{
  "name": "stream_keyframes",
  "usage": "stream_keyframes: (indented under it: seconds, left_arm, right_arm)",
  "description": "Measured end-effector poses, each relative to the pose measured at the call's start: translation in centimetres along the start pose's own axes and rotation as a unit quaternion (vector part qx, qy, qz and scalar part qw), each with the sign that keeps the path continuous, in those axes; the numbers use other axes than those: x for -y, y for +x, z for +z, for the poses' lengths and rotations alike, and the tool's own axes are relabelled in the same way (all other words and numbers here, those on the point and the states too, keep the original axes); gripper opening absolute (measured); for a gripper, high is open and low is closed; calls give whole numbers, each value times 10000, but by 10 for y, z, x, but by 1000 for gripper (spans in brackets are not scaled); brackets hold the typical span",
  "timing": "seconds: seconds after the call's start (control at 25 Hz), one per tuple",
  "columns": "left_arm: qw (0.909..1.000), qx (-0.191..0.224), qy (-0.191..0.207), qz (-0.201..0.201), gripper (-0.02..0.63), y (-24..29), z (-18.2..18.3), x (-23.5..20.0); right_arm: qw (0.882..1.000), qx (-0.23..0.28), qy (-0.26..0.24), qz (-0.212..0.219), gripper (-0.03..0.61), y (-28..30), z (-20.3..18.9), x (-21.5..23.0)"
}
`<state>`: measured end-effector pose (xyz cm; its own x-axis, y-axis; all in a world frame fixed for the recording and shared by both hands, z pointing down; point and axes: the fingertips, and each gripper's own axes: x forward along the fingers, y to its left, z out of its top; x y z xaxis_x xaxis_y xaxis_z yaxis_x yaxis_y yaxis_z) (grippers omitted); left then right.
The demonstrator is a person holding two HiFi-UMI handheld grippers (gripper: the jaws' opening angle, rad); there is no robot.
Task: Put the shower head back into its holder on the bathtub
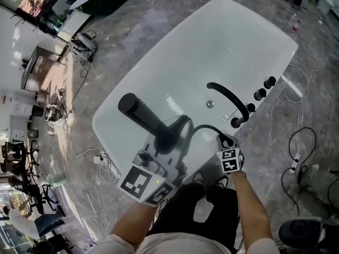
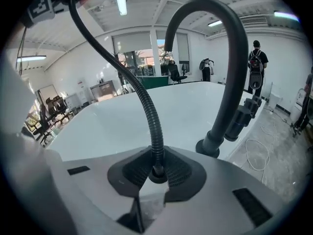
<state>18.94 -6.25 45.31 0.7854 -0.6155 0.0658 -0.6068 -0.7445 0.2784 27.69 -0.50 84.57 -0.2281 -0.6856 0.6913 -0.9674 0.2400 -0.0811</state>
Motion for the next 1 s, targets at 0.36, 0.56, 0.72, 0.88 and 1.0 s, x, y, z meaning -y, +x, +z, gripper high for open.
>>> stream_keyframes:
  seconds: [0.36,0.56,0.72,0.88,1.0]
  left_arm:
    - [9999,-122,-105,-35,32,3,-18,1]
    - [9996,-181,45,-215,32,22,-35,19]
    - [9984,-335,308,-325,32,42,-57,36]
    - [9965,-359,667,-351,32,51,-81,52]
    - [9926,-293,1097,-434,32,57,-101,61]
  right_arm:
    - [9993,-318,-80,192,92,-3,-21,-4]
    - [9978,254,530,292,92,-76,17,5]
    - [9758,1576,1308,761,92,-183,118,4]
    - [9575,2401,1189,1069,92,-254,192,-4]
    - [9542,2616,867,1167,94,-268,211,-9]
